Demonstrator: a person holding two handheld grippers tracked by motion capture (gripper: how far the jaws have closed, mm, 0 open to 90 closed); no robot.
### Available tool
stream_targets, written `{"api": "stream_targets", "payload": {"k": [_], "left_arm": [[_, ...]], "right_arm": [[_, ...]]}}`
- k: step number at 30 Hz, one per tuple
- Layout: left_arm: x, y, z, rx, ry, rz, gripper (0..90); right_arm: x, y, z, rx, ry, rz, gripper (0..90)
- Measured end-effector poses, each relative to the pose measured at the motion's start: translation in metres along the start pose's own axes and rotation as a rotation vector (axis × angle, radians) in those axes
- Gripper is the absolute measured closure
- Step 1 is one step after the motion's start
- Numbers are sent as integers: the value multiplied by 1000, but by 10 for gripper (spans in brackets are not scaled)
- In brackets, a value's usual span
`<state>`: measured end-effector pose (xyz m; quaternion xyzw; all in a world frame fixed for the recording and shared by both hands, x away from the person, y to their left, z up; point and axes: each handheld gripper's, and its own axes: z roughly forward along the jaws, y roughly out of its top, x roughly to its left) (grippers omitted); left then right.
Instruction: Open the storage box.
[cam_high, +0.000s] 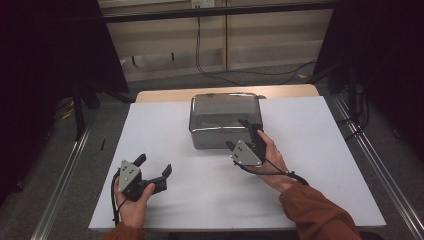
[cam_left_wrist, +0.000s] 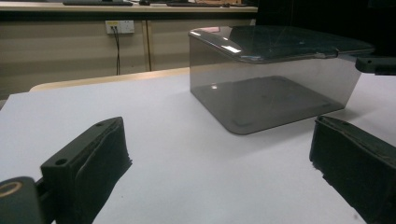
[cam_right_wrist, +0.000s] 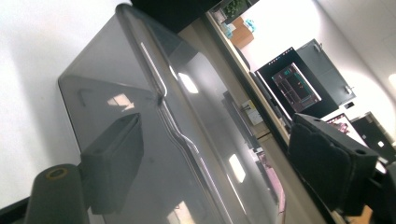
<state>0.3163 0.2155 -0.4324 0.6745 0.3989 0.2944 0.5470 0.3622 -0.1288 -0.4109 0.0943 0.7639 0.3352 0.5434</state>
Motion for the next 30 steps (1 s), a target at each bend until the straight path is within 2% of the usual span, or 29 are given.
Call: {"api": "stream_targets", "payload": {"k": [1, 3, 5, 8, 9, 12, 14, 20, 27, 30], "left_arm": [[0, 0, 0, 0, 1, 1, 41], [0, 0, 0, 0, 1, 3, 41], [0, 0, 0, 2, -1, 3, 41], [-1, 0, 0, -1, 1, 5, 41], [-1, 0, 0, -1, 1, 5, 41], [-1, 0, 0, 0, 2, 5, 40], [-1, 0, 1, 7, -7, -2, 40], [-5, 1, 4, 5, -18, 24, 40], [-3, 2, 5, 15, -19, 33, 43], [-2, 3, 6, 23, -21, 38, 54]], "right_arm": [[1, 1, 1, 4, -2, -17, 187], [4, 2, 3, 14, -25, -91, 209], [6, 2, 4, 21, -24, -120, 218], [13, 2, 9, 41, -28, -199, 250], [14, 1, 10, 46, -27, -203, 269], [19, 4, 15, 59, -38, -289, 328], [19, 5, 15, 64, -35, -289, 352], [24, 8, 20, 96, -49, -375, 473], [30, 6, 22, 120, -40, -409, 584], [31, 8, 22, 107, -45, -423, 635]]}}
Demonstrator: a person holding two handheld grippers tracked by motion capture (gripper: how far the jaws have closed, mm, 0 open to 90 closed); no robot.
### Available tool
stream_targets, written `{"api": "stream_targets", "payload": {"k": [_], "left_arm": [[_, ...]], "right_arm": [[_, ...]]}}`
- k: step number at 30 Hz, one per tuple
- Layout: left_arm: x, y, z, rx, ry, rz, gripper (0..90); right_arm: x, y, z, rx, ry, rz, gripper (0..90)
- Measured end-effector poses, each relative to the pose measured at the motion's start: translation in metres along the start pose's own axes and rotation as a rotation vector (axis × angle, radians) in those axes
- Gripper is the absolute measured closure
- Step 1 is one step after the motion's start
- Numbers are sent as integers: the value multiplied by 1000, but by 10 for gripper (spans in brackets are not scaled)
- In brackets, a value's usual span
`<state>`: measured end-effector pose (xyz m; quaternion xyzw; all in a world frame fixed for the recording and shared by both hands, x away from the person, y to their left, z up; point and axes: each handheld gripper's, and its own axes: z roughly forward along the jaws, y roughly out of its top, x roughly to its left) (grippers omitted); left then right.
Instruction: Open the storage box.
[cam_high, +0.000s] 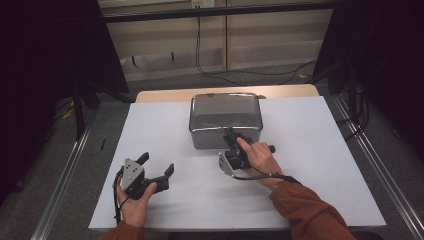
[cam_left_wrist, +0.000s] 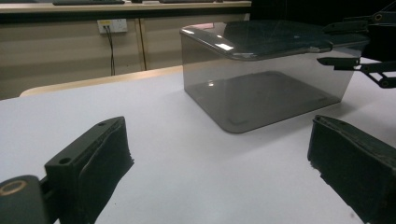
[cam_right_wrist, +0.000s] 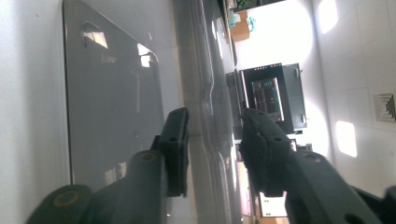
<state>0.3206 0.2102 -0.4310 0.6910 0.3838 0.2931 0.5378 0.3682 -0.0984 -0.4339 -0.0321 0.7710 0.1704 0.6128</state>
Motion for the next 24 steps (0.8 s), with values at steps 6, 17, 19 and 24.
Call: {"api": "stream_targets", "payload": {"k": [6, 17, 19, 24], "left_arm": [[0, 1, 2, 7, -11, 0, 75], [4, 1, 5, -3, -63, -43, 87], [4, 2, 6, -6, -69, -48, 78], [3, 3, 8, -9, -75, -13, 51]], "right_arm": [[3, 2, 0, -1, -2, -21, 744], [0, 2, -1, -6, -1, -14, 786], [-1, 2, -1, -9, 0, -14, 787], [-1, 2, -1, -14, 0, -14, 789]]}}
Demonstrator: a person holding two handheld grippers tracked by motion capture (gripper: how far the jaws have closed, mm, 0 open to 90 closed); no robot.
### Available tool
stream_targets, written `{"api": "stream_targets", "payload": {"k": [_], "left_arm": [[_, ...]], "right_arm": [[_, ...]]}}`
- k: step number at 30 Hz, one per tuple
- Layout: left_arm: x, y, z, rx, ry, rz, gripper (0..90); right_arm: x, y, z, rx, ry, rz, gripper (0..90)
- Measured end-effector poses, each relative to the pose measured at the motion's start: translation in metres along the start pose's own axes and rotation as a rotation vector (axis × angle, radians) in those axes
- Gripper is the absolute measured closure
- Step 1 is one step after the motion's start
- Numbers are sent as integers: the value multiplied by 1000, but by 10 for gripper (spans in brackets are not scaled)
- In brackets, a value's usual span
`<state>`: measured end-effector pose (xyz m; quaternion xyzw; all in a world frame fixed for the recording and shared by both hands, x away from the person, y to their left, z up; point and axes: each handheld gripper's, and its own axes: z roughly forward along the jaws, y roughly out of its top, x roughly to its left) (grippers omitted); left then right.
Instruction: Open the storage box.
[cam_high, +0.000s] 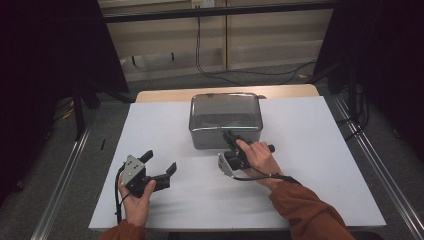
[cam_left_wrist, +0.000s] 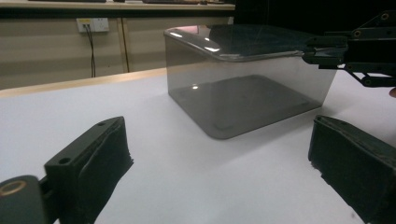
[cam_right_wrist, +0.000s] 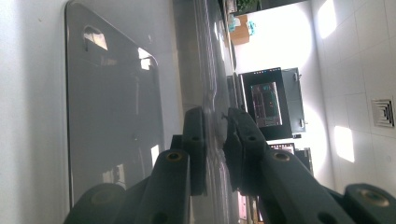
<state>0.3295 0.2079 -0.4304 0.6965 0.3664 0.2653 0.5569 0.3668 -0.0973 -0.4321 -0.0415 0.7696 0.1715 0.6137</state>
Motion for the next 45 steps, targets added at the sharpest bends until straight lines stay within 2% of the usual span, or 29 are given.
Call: {"api": "stream_targets", "payload": {"k": [9, 16, 18, 21, 23, 26, 30, 34, 36, 38, 43, 45], "left_arm": [[-7, 5, 12, 1, -26, 36, 33], [-10, 7, 23, 5, -61, 39, 15], [-9, 9, 26, -1, -56, 47, 15], [-10, 12, 32, -5, -49, 16, 15], [-9, 14, 34, -12, -43, 38, 10], [-8, 17, 36, -19, -38, 45, 11], [-6, 22, 44, -17, -44, 28, 10], [-6, 26, 53, -24, -56, 45, 17], [-5, 28, 58, -19, -56, 74, 18], [-4, 29, 61, -35, -63, 56, 20], [-1, 35, 72, -19, -50, 90, 27], [0, 38, 78, -23, -63, 91, 27]], "right_arm": [[-6, 2, -2, -11, -5, 13, 805], [-9, 3, -2, -20, -13, 12, 808], [-9, 3, -2, -18, -13, 17, 810], [-10, 4, -2, -22, -16, 13, 811], [-12, 4, -2, -23, -19, 13, 811], [-13, 3, -2, -23, -25, 17, 812], [-15, 4, -2, -27, -27, 11, 813], [-18, 4, -2, -27, -29, 18, 813], [-20, 6, -2, -30, -21, 33, 815], [-21, 6, -2, -31, -22, 39, 817], [-24, 7, -2, -33, -34, 25, 820], [-26, 7, -1, -34, -36, 28, 820]]}}
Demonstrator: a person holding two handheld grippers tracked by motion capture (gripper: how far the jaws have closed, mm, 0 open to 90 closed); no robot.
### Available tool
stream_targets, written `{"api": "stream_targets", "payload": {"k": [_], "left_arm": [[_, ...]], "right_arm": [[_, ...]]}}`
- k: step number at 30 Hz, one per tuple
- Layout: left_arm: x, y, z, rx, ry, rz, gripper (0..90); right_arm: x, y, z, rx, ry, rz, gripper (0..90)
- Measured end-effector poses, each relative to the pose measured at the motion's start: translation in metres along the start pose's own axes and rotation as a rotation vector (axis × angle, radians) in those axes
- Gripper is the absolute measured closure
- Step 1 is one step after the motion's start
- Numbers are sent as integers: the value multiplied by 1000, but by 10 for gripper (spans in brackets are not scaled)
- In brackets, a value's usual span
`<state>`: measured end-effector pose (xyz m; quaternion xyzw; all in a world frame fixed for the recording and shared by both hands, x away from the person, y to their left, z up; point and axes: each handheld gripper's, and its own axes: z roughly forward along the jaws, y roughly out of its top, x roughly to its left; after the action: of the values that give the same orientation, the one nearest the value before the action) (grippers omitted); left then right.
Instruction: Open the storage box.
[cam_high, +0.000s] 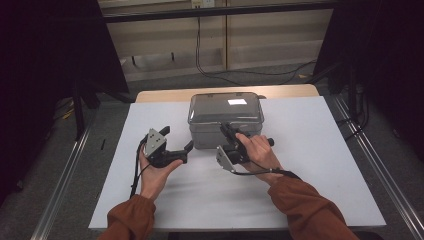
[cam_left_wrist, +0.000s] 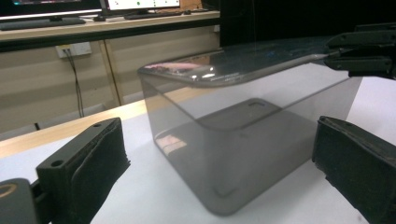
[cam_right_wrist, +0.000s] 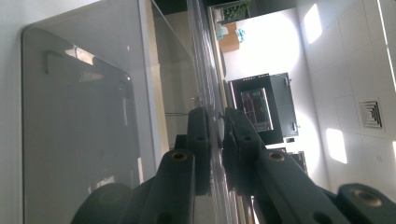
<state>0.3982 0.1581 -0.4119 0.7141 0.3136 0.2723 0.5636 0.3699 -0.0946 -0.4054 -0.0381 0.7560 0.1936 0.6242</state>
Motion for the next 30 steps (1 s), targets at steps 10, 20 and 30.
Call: {"api": "stream_targets", "payload": {"k": [10, 20, 30], "left_arm": [[8, 5, 27, 4, 1, 7, 35], [14, 6, 51, 9, 26, 22, 54], [13, 9, 56, -34, 36, 20, 102]], "right_arm": [[-5, 0, 1, -5, -7, -9, 820], [-7, 0, 2, -11, -10, -8, 817], [-6, -1, 4, -11, -6, -13, 811]]}}
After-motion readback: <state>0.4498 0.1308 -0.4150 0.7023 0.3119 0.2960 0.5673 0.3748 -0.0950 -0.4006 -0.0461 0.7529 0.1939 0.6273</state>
